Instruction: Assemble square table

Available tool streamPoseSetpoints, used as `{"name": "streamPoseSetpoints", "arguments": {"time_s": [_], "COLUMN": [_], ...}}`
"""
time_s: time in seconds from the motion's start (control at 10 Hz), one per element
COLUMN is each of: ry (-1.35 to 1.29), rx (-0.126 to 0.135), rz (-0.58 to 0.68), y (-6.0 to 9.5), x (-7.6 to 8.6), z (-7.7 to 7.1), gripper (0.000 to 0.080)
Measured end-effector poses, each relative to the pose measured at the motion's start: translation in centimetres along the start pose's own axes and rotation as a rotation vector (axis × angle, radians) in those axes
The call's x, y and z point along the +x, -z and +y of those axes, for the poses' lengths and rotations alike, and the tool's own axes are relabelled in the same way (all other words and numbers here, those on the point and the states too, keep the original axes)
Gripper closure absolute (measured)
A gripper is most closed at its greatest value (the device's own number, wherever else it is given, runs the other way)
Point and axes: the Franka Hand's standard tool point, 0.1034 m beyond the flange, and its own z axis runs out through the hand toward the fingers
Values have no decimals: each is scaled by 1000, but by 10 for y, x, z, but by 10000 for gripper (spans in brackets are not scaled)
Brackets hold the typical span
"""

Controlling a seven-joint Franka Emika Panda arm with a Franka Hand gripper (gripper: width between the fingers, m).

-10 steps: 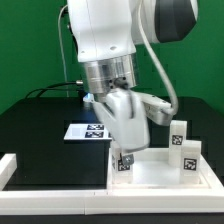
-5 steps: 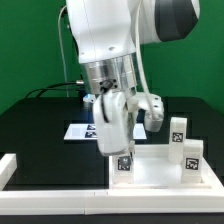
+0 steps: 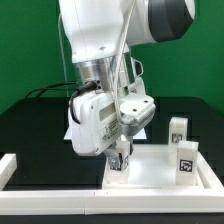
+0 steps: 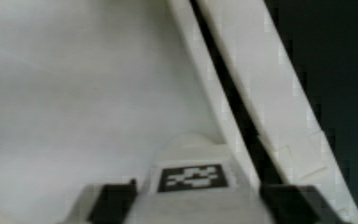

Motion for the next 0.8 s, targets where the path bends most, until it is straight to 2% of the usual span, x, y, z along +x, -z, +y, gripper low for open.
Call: {"name": "streamPoseSetpoints", "arguments": {"time_s": [0.1, 0.2, 0.3, 0.4, 0.5, 0.8], "ry": [15, 18, 20, 23, 33, 64], "rx": [0, 0, 0, -1, 3, 43], "rz": [0, 0, 0, -1, -8, -53], "y": [0, 0, 0, 0, 5, 53], "x": [0, 0, -1, -2, -10, -33], "z": [0, 0, 0, 1, 3, 9], "gripper": [341, 341, 197, 164, 164, 151]}}
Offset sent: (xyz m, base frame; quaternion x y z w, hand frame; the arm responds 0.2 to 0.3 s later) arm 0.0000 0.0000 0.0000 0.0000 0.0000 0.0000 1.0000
